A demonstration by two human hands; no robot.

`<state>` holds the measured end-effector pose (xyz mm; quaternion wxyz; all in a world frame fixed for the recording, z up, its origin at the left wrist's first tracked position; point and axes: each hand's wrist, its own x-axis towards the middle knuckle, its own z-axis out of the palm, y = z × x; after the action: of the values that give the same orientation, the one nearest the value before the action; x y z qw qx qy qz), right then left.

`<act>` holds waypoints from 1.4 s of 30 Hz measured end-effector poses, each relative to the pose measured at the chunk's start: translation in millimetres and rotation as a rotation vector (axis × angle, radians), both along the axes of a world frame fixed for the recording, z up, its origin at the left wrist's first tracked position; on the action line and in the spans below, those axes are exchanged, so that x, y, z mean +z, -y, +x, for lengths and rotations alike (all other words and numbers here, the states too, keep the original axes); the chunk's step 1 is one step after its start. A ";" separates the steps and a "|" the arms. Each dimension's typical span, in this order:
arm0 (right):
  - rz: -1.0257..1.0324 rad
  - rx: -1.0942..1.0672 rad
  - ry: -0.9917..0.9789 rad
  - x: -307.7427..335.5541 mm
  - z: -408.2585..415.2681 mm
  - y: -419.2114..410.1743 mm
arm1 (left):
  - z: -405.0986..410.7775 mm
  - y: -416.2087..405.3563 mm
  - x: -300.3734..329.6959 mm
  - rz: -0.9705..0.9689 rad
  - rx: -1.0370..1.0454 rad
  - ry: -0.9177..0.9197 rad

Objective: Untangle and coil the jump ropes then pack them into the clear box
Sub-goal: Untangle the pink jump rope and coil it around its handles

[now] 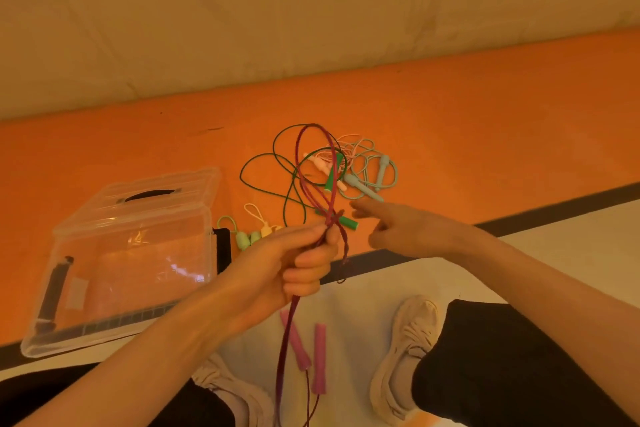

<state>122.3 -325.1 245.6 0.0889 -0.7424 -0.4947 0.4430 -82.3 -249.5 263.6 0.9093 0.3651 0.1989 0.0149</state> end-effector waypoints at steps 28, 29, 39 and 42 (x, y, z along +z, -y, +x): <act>0.408 -0.427 0.664 -20.4 138.4 19.6 | -54.1 -63.6 15.8 0.057 -0.144 0.093; 0.450 -0.449 0.691 -19.5 140.1 20.4 | -54.8 -62.9 16.8 0.079 -0.162 0.071; 0.368 -0.982 -0.232 -4.8 132.0 28.5 | -50.4 -62.6 26.2 0.103 -0.229 0.047; 0.485 -1.236 -0.760 1.0 142.3 34.1 | -46.0 -56.7 26.1 0.205 -0.199 -0.087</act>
<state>264.5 -359.2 246.6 0.6450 -0.6405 -0.0081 0.4167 -128.3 -192.9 289.7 0.8547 0.4743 0.1984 -0.0711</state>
